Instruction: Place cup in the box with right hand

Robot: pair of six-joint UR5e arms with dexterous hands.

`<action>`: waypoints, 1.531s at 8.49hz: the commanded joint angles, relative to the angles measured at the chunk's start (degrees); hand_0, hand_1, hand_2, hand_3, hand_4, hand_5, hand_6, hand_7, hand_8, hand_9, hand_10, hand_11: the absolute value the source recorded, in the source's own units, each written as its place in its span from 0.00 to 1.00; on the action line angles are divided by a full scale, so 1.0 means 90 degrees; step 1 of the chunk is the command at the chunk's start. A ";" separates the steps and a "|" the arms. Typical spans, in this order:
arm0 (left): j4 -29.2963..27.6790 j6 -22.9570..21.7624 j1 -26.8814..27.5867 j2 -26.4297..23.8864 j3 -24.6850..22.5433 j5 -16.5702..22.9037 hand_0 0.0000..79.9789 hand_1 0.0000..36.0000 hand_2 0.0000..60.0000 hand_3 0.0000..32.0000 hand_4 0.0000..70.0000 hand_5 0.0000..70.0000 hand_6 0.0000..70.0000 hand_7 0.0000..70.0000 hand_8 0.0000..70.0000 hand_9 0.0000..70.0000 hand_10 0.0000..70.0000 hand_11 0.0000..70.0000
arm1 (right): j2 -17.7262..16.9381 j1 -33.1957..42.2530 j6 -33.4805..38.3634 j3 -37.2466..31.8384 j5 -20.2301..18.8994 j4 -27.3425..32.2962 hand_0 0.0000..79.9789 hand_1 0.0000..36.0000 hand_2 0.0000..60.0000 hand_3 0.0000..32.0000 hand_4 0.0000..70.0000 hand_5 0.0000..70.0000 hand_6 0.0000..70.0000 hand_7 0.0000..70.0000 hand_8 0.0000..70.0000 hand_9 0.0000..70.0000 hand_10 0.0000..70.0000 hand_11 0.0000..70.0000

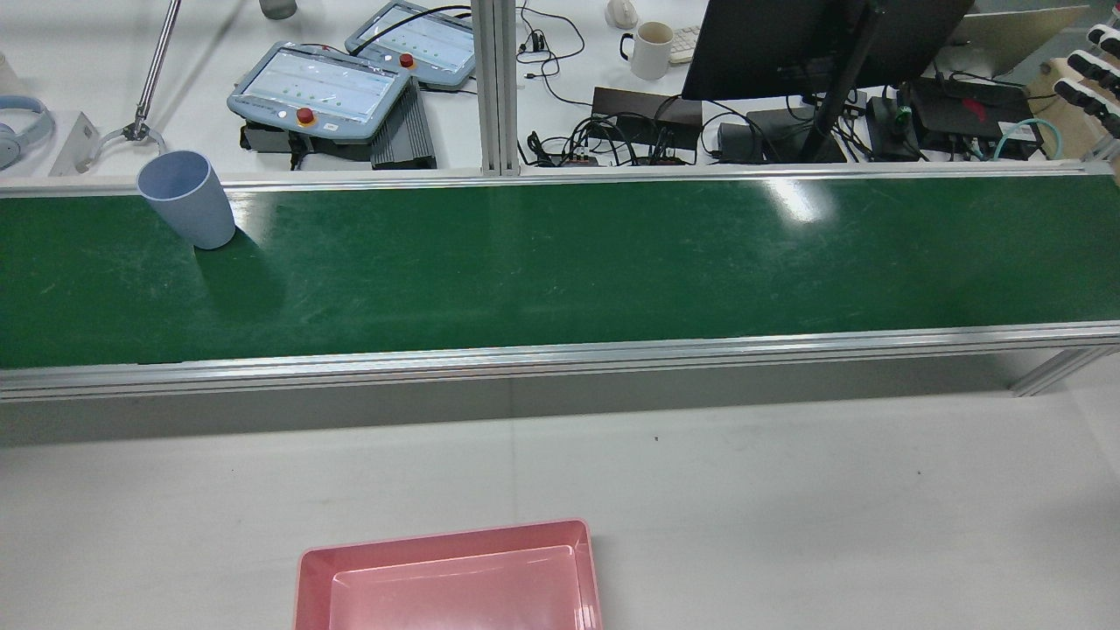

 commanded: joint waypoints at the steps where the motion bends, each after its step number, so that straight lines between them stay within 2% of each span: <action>1: -0.0001 0.0000 0.0000 0.0000 0.0006 0.0000 0.00 0.00 0.00 0.00 0.00 0.00 0.00 0.00 0.00 0.00 0.00 0.00 | 0.0000 0.0011 -0.0003 0.0000 0.0000 0.0000 0.64 0.48 0.20 0.25 0.38 0.09 0.07 0.33 0.17 0.22 0.14 0.22; 7: -0.0001 0.0000 0.0000 0.0000 -0.0004 0.0000 0.00 0.00 0.00 0.00 0.00 0.00 0.00 0.00 0.00 0.00 0.00 0.00 | 0.0000 0.0001 -0.0003 0.0010 0.0000 0.0000 0.64 0.49 0.19 0.28 0.37 0.09 0.07 0.32 0.17 0.22 0.14 0.21; 13: 0.0009 0.0000 0.0000 0.0000 0.0006 0.0000 0.00 0.00 0.00 0.00 0.00 0.00 0.00 0.00 0.00 0.00 0.00 0.00 | 0.0000 0.0001 -0.0003 0.0000 0.0000 0.0000 0.64 0.49 0.19 0.24 0.39 0.09 0.07 0.33 0.17 0.22 0.14 0.22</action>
